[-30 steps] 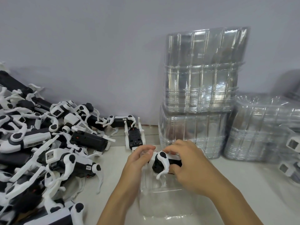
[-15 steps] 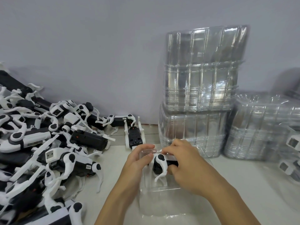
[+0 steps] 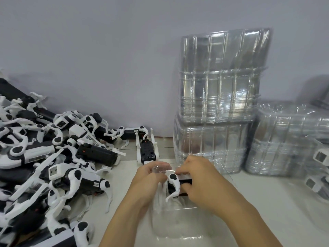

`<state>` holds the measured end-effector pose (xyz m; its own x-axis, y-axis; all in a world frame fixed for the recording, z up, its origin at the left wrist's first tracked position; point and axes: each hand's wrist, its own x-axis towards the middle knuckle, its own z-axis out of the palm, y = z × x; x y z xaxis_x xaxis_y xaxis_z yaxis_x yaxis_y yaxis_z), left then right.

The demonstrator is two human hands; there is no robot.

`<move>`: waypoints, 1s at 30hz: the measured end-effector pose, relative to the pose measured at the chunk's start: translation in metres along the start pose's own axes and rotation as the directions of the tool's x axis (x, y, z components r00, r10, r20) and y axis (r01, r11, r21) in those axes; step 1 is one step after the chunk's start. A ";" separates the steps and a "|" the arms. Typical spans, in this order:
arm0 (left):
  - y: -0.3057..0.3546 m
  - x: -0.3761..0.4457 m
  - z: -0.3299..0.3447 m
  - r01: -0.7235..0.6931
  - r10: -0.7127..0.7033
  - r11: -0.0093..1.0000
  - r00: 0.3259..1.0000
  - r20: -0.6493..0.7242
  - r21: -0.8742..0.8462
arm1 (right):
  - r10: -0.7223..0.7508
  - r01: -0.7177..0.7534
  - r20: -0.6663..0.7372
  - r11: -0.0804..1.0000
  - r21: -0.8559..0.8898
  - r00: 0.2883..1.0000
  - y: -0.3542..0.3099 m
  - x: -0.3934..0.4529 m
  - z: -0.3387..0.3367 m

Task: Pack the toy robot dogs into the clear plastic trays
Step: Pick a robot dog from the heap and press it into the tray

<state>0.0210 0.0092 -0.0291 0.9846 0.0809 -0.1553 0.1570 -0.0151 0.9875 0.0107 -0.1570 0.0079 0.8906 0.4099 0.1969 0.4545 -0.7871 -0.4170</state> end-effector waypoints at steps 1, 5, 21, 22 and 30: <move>0.000 0.000 0.000 0.000 0.000 1.000 1.000 -0.003 0.001 | -0.006 0.005 0.010 0.999 0.053 1.000 0.002 -0.001 -0.002; 0.001 -0.003 0.001 0.002 -0.002 1.000 1.000 -0.007 0.003 | 0.009 -0.011 0.012 0.967 0.255 1.000 0.006 -0.007 -0.010; 0.002 -0.003 -0.001 -0.022 0.020 0.998 0.999 0.025 0.050 | 0.119 -0.136 0.086 0.963 0.233 0.989 -0.005 0.001 -0.001; 0.003 -0.004 -0.001 -0.031 0.029 0.998 0.999 0.040 0.055 | 0.122 -0.142 0.097 0.962 0.232 0.988 -0.006 0.001 0.000; 0.001 -0.007 0.003 -0.094 0.095 0.995 0.996 0.001 -0.023 | 0.166 -0.185 0.096 0.951 0.248 0.981 -0.008 0.003 0.002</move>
<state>0.0148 0.0059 -0.0268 0.9950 0.0785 -0.0613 0.0614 0.0004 0.9981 0.0091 -0.1483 0.0097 0.9481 0.3156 0.0388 0.2631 -0.7100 -0.6533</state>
